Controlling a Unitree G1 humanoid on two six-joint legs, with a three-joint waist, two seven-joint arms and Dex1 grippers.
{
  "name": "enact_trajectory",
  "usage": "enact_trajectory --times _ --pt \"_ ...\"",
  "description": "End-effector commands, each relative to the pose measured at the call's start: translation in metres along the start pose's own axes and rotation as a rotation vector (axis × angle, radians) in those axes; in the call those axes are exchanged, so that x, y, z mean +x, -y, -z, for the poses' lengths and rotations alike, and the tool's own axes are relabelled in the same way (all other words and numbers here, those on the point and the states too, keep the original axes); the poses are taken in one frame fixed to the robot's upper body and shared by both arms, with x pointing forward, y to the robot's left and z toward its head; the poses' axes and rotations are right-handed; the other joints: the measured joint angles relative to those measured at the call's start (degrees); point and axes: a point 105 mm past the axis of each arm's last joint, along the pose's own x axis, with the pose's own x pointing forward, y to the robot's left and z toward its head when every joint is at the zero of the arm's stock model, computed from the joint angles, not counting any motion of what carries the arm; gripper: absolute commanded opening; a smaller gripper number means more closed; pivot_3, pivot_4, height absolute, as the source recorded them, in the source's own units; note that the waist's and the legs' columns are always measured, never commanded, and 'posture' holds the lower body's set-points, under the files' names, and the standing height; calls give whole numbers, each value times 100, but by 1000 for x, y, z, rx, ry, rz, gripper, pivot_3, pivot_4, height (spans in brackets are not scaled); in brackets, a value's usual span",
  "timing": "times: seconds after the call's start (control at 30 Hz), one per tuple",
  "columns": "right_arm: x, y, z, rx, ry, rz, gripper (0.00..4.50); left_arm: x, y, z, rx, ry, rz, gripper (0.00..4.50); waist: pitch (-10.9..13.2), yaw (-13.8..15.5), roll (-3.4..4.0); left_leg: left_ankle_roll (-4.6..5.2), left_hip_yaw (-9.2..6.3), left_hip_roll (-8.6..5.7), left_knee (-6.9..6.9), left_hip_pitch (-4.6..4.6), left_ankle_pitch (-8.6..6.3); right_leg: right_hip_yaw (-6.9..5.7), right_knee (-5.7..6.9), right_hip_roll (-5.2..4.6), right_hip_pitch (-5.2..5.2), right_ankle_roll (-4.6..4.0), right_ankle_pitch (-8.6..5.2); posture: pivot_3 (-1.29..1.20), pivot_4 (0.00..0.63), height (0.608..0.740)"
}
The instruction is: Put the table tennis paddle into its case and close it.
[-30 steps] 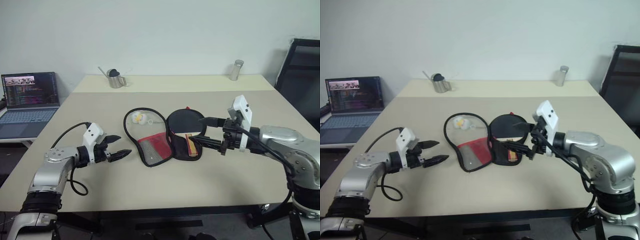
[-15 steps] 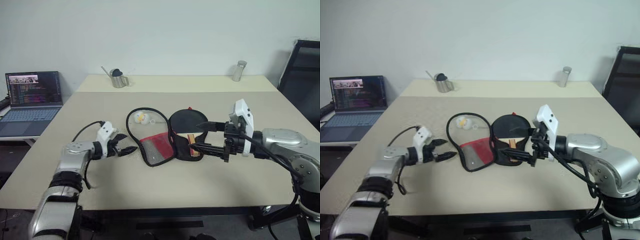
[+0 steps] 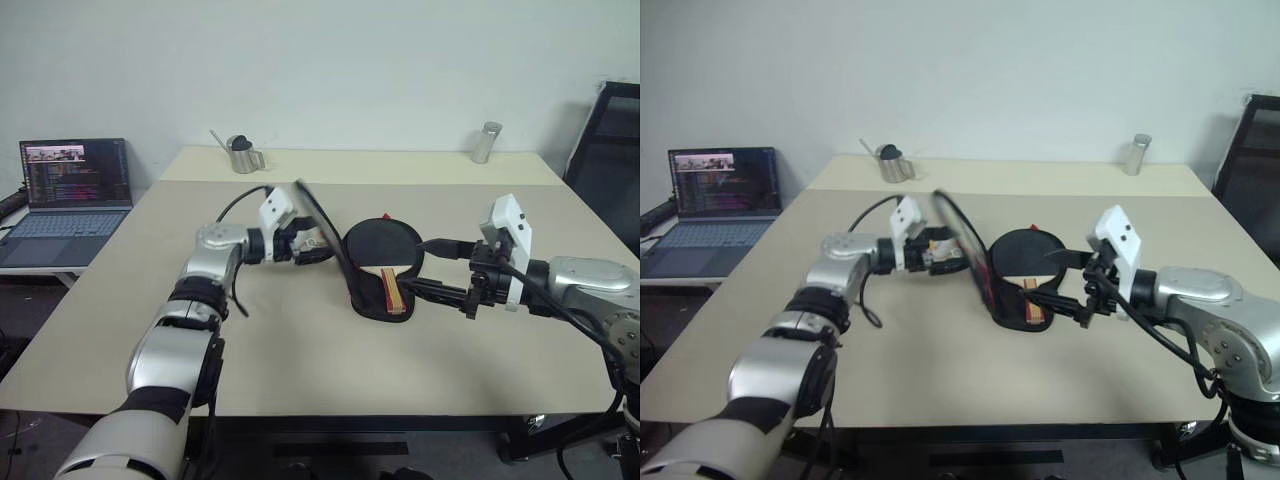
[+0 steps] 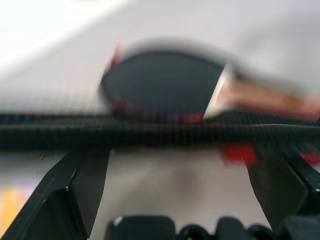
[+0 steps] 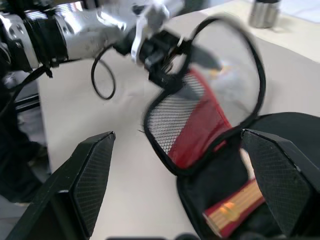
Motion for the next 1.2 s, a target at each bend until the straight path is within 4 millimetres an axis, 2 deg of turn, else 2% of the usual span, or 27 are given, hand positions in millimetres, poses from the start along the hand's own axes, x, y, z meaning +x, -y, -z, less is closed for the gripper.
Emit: enact_trajectory --times 0.03,0.13,0.23,0.37,0.43,0.6,0.73,0.93,1.03,1.2 --pt "-20 6 -8 -22 9 75 4447 22 14 -17 48 33 104 4395 0 -4 0 2 1 -1 1 1 -1 -1 -1 0 2 0 0 0 150 740" --pt "-25 6 -4 -11 -8 109 4447 41 25 -14 34 32 136 4395 0 -20 -1 3 1 3 5 2 -2 -1 2 1 3 1 0 0 150 740" --pt "-26 6 -2 -8 -13 131 4447 52 30 -10 14 30 129 4395 0 -51 -1 3 1 9 13 3 -2 -1 13 5 1 1 0 0 150 740" --pt "-25 10 0 -4 -13 169 4447 51 29 -7 16 35 111 4395 0 -78 -1 3 -1 12 21 3 -2 -2 17 6 2 2 0 0 150 740" --pt "-20 14 3 19 -3 184 4447 41 22 -7 20 42 84 4395 0 -80 -1 4 -2 11 23 2 -2 -1 16 6 2 2 1 0 150 740" --pt "2 36 24 146 -12 240 4447 3 4 4 35 33 5 4395 0 -134 1 6 -4 16 28 6 -3 5 22 6 3 6 4 0 150 740" --pt "23 53 39 187 -41 296 4447 -30 7 14 34 31 15 4395 -1 -151 2 7 -6 15 29 7 -4 8 23 7 2 5 4 0 150 740" --pt "56 80 66 266 -81 379 4447 -72 6 10 51 26 -92 4395 -1 -119 1 7 -12 15 34 4 -4 19 26 7 1 -8 11 0 150 740" --pt "72 88 76 277 -93 409 4447 -83 10 7 50 27 -136 4395 -1 -107 1 7 -16 8 39 3 -4 19 25 4 6 -18 18 0 150 740" --pt "83 105 94 309 -113 480 4447 -87 20 4 44 23 -153 4395 -1 -120 2 8 -16 6 43 4 -5 22 24 2 6 -10 24 0 150 740"
